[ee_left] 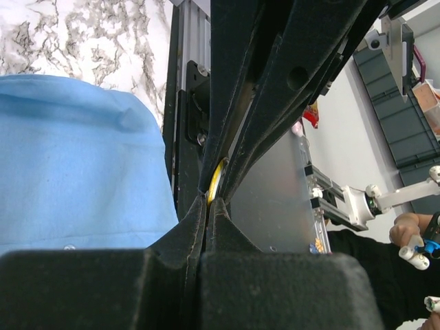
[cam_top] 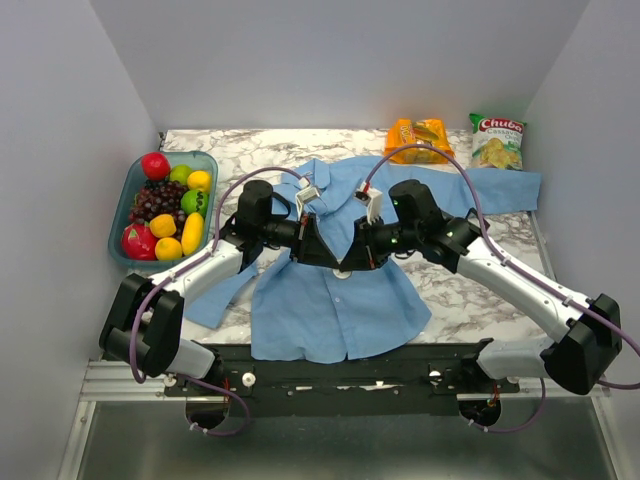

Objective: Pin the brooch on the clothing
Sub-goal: Open the brooch.

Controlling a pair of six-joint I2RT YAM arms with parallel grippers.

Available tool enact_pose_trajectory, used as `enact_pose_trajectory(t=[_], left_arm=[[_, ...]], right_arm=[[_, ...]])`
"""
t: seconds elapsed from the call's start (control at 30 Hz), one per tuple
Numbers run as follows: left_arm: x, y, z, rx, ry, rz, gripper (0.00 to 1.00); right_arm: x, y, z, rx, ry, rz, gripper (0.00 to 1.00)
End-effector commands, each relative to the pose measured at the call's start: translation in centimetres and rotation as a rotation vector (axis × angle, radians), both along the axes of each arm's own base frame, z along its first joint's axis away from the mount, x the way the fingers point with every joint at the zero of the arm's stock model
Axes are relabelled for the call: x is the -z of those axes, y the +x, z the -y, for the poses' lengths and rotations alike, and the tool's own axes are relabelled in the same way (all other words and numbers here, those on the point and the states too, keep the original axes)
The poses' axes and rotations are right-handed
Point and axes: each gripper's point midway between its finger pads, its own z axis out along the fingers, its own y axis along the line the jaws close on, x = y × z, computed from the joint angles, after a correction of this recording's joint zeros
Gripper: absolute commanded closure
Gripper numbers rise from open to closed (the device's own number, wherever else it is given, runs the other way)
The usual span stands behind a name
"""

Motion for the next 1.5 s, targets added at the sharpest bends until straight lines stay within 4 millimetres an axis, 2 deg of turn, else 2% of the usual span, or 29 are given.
enact_pose_trajectory(t=[0.0,0.07,0.23,0.4,0.5,0.57,0.67,0.77,0.9,1.0,1.17,1.3,1.47], left_arm=[[-0.9,-0.1,0.2,-0.003,-0.022,0.036,1.00],[-0.6,0.0,0.2,-0.009,-0.016,0.028,1.00],[-0.1,0.4,0.3,-0.023,-0.001,0.014,1.00],[0.2,0.6,0.3,-0.030,0.018,0.019,1.00],[0.5,0.7,0.3,-0.035,0.033,0.018,1.00],[0.6,0.7,0.3,-0.036,0.038,0.017,1.00],[0.7,0.7,0.2,-0.037,0.041,0.016,1.00],[0.5,0.6,0.2,-0.034,0.037,0.023,1.00],[0.2,0.4,0.1,-0.031,0.031,0.035,1.00],[0.0,0.3,0.1,-0.030,0.027,0.042,1.00],[0.0,0.3,0.0,-0.030,0.026,0.043,1.00],[0.1,0.3,0.1,-0.030,0.027,0.040,1.00],[0.1,0.3,0.1,-0.027,0.027,0.040,1.00]], right_arm=[[1.2,0.1,-0.4,-0.001,-0.047,0.015,0.85],[1.2,0.0,-0.4,-0.006,-0.049,0.015,0.82],[-0.4,-0.1,-0.2,-0.012,-0.027,0.055,0.81],[-1.0,-0.2,0.1,-0.013,-0.033,0.061,0.77],[-2.3,-0.4,0.2,-0.014,-0.017,0.075,0.69],[-3.4,-0.5,0.3,-0.015,-0.003,0.091,0.58],[-4.8,-0.4,0.7,-0.007,0.005,0.124,0.53],[-5.3,-0.3,0.9,-0.003,-0.005,0.142,0.50],[-4.1,0.4,1.1,0.029,-0.047,0.132,0.48],[-2.8,0.2,0.7,0.004,-0.058,0.094,0.48],[0.0,0.6,1.1,0.031,-0.112,0.078,0.44],[0.4,0.0,0.6,-0.009,-0.082,0.059,0.44],[0.9,0.2,0.5,-0.007,-0.084,0.055,0.48]])
